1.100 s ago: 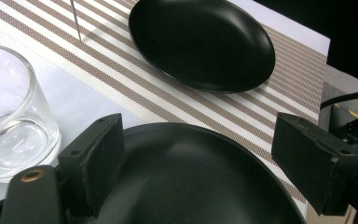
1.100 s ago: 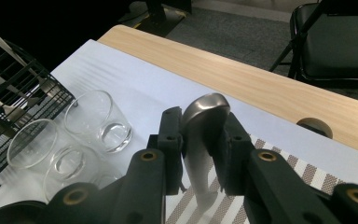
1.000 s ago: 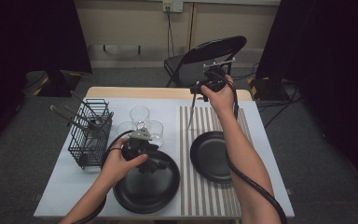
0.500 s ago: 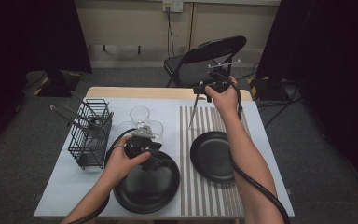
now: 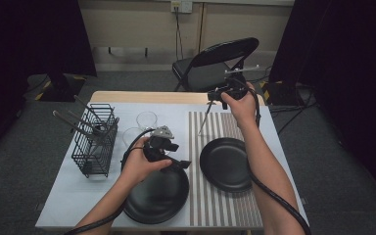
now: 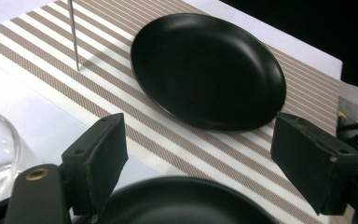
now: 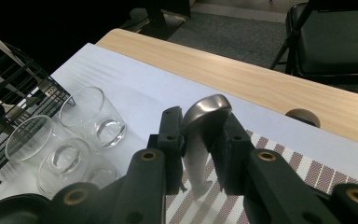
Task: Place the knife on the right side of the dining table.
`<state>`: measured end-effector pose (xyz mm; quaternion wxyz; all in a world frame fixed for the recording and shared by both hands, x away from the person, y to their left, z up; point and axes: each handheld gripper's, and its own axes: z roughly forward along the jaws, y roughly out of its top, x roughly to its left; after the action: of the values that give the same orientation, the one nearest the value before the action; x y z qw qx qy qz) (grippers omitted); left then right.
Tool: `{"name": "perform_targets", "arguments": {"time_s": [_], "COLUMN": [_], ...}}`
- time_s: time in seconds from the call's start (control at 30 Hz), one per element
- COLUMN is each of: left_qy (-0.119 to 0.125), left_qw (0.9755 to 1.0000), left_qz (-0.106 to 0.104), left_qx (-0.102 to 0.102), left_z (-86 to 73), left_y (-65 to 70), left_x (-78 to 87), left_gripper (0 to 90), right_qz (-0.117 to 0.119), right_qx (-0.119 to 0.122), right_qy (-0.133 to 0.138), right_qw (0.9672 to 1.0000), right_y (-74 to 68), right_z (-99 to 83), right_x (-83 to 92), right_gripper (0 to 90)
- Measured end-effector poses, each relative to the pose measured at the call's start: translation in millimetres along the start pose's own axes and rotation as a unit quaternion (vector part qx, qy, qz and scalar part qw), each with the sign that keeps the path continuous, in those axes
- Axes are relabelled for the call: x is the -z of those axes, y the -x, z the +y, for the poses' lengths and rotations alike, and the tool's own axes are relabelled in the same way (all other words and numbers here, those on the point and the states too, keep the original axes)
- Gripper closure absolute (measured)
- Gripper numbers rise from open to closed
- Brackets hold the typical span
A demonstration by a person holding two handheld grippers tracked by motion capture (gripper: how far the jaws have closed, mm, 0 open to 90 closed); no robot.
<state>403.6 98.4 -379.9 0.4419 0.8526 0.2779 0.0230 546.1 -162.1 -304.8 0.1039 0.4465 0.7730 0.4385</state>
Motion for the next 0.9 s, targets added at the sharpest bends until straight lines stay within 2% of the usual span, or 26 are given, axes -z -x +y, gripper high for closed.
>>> {"name": "perform_targets", "arguments": {"time_s": [0.07,0.2,0.5,0.9], "left_qy": [-0.001,-0.003,-0.006,-0.010], "left_qw": [1.0000,1.0000,0.9999,0.9995], "left_qz": [0.001,0.007,0.014,0.028], "left_qx": [0.003,-0.003,0.005,0.011], "left_z": [2.5,7.4,14.0,18.7], "left_y": [-0.8,-3.1,-7.6,-21.2], "left_x": [-3.8,-11.4,-28.5,-47.5], "left_gripper": [18.3,20.1,23.3,27.3], "right_qz": [0.000,0.001,-0.001,0.002], "right_qx": [0.000,0.004,0.011,0.002], "right_qy": [0.000,0.000,-0.002,0.000], "right_qw": [1.0000,1.0000,0.9999,1.0000], "right_y": [-0.3,-1.5,-3.9,0.9], "right_z": [-0.2,-0.5,-1.6,-3.6], "right_x": [0.0,0.1,1.7,3.6], "right_gripper": [74.8,74.8,74.9,74.9]}}
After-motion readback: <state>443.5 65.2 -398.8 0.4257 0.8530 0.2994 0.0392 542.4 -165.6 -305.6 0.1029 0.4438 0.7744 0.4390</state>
